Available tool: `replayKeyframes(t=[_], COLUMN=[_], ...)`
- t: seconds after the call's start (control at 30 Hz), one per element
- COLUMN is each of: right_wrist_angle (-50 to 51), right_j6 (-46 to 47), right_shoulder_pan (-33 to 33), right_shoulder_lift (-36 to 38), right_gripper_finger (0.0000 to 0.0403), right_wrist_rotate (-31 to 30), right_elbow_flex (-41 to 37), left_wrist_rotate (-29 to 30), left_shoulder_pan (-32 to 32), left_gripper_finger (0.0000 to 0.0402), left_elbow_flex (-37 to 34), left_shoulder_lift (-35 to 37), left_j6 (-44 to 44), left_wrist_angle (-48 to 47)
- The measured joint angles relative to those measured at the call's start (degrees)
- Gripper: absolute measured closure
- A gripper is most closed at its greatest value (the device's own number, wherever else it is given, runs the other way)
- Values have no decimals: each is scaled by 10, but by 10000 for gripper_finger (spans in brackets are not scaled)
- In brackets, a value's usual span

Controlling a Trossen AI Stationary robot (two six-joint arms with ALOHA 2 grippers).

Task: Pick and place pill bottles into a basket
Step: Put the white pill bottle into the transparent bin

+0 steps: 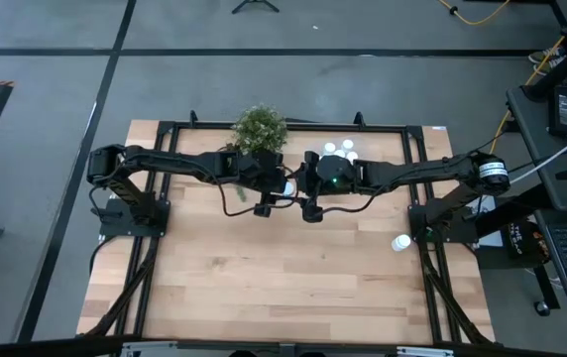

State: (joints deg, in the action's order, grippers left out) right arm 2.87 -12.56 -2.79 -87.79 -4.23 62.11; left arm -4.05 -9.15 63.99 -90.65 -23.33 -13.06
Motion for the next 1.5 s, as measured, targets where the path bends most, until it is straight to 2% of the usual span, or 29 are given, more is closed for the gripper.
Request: replayKeyframes(t=[0.2, 0.43, 0.73, 1.0, 1.2, 1.4, 1.5], right_wrist_angle=[-4, -5, 6, 34, 73, 87, 84], right_j6=[-14, -12, 4, 5, -14, 4, 12], right_shoulder_pan=[1, 1, 1, 1, -10, -39, -47], right_shoulder_lift=[0, 1, 2, 6, 47, 140, 189], right_gripper_finger=[163, 251, 254, 254, 254, 254, 254], right_wrist_rotate=[0, 0, 1, -1, -42, -55, -116], right_elbow_flex=[0, 0, -1, -1, -3, -50, -95], left_wrist_rotate=[0, 2, 2, 1, 1, -8, -44], left_shoulder_pan=[0, 0, 1, 1, -8, -39, -59], left_gripper_finger=[237, 222, 187, 192, 228, 303, 345], left_elbow_flex=[0, -1, -1, -1, -1, -1, -1], left_shoulder_lift=[0, 0, 2, 52, 105, 150, 154], left_j6=[0, 0, 0, 0, -27, -35, -31], left_wrist_angle=[0, 12, -6, -49, -79, -82, -81])
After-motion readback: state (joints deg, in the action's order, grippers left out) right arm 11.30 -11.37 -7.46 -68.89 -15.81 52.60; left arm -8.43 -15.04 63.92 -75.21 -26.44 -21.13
